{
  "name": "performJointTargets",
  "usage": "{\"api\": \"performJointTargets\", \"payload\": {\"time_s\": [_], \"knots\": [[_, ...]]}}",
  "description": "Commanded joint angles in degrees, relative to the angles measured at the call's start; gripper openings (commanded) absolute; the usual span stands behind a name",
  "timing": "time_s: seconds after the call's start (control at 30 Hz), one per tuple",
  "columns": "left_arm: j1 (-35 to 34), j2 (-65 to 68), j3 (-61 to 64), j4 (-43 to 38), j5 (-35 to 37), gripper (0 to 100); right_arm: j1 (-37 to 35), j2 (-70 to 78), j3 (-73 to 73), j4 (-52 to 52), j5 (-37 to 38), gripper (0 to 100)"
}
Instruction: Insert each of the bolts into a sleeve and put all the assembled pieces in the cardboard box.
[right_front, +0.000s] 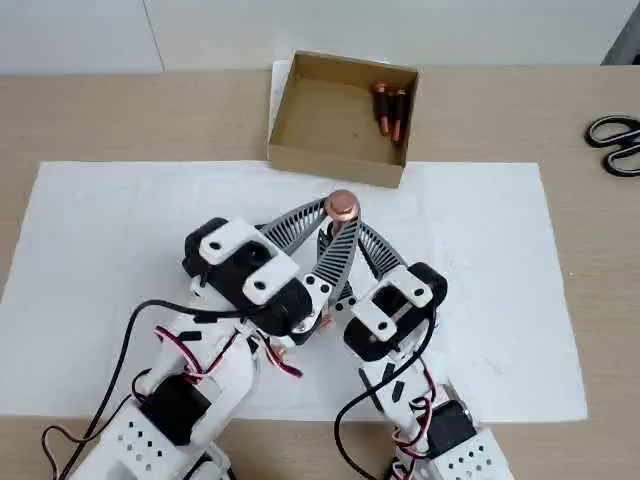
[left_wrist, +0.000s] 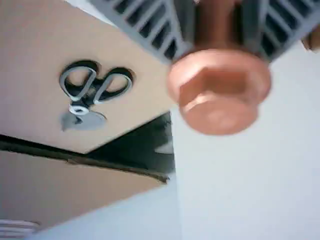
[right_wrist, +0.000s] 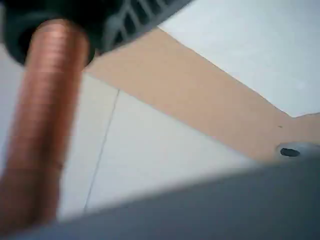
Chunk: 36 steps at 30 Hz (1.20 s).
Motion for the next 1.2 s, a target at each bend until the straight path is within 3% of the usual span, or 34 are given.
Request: {"api": "performJointTargets", "payload": {"time_s": [0.0, 0.47, 0.63, 0.9, 1.17], "knots": [[-0.09, -0.18, 0.48, -4.48, -1.93, 1, -0.48, -1.54, 0.18, -0.13, 0.35, 0.5], [-0.18, -0.18, 4.62, -5.1, -1.93, 1, -0.48, -1.54, 0.18, -0.13, 0.35, 0.5], [-0.79, -0.18, 4.26, 2.55, -2.02, 1, -0.4, -1.54, 0.18, -0.13, 0.35, 0.5], [-8.0, -0.18, 4.18, 8.53, -1.76, 19, -0.4, -1.54, 0.18, -0.13, 0.35, 0.5], [-8.44, -0.18, -2.59, 8.62, -0.97, 20, -0.4, -1.27, 0.18, -0.13, 0.35, 0.5]]}}
